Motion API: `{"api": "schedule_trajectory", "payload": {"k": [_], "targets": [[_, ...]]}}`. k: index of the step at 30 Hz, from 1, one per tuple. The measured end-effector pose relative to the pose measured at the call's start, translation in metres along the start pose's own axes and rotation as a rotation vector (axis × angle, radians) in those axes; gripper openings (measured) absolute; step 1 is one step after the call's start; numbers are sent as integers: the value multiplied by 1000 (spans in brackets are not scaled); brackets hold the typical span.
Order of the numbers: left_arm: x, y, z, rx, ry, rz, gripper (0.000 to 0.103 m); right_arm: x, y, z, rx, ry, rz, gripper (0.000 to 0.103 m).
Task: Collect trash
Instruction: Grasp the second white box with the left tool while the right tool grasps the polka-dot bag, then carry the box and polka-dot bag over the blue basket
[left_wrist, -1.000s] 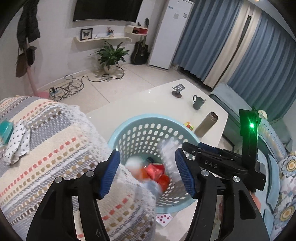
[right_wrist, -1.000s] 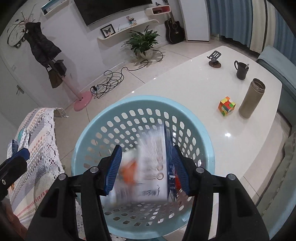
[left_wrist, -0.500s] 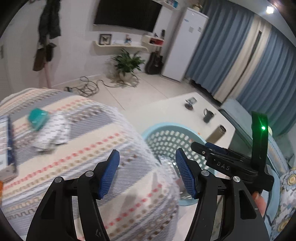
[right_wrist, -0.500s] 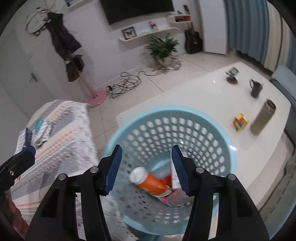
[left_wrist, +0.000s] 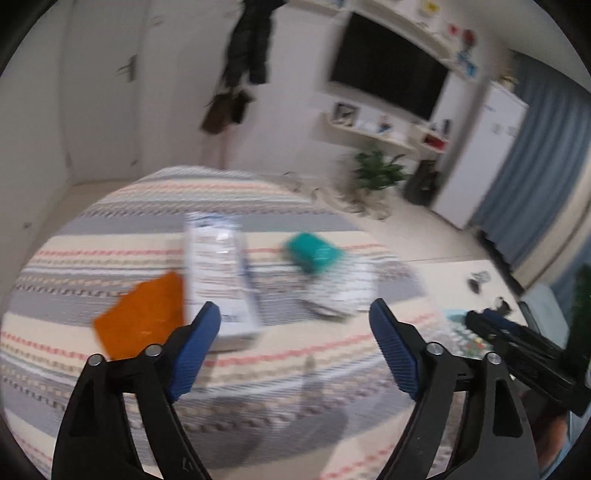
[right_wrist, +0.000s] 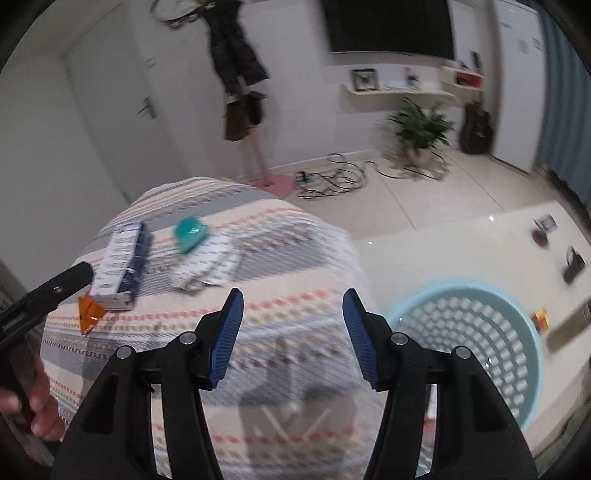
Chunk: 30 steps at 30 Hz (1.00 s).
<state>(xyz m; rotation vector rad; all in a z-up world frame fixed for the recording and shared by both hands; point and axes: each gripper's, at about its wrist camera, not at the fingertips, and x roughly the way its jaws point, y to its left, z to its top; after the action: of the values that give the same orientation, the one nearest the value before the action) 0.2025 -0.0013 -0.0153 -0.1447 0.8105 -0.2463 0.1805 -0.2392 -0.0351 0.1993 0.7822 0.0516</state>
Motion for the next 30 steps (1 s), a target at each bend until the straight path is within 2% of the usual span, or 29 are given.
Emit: {"api": "schedule_trajectory", "payload": {"k": [2,6,10,13,15,18,20,24,26,30], "targets": [[11,9,5,-1,45,13,82,11,16,7,-31,5,31,60],[29,17,8,31,84,61,82,31,38,19,-76,34,82,60],[51,21,13,21,111,91,82,52,53,28,-102,59,97,61],[65,23,15,20,130,107,82,70,57,34,-104,72,95,65],[72,27,15,24,135,130,82,83,58,39,-93,82,97,67],[75,31,13,22,124,178,82,102,56,44,-70,111,103,76],[78,36,9,5,132,150,80,111,55,45,-62,127,120,77],[78,37,5,20,118,159,74,127,62,41,-67,166,113,77],[76,33,7,25,116,156,67,126,70,38,-109,156,88,76],[76,31,8,36,115,150,64,122,88,28,-206,157,61,50]]}}
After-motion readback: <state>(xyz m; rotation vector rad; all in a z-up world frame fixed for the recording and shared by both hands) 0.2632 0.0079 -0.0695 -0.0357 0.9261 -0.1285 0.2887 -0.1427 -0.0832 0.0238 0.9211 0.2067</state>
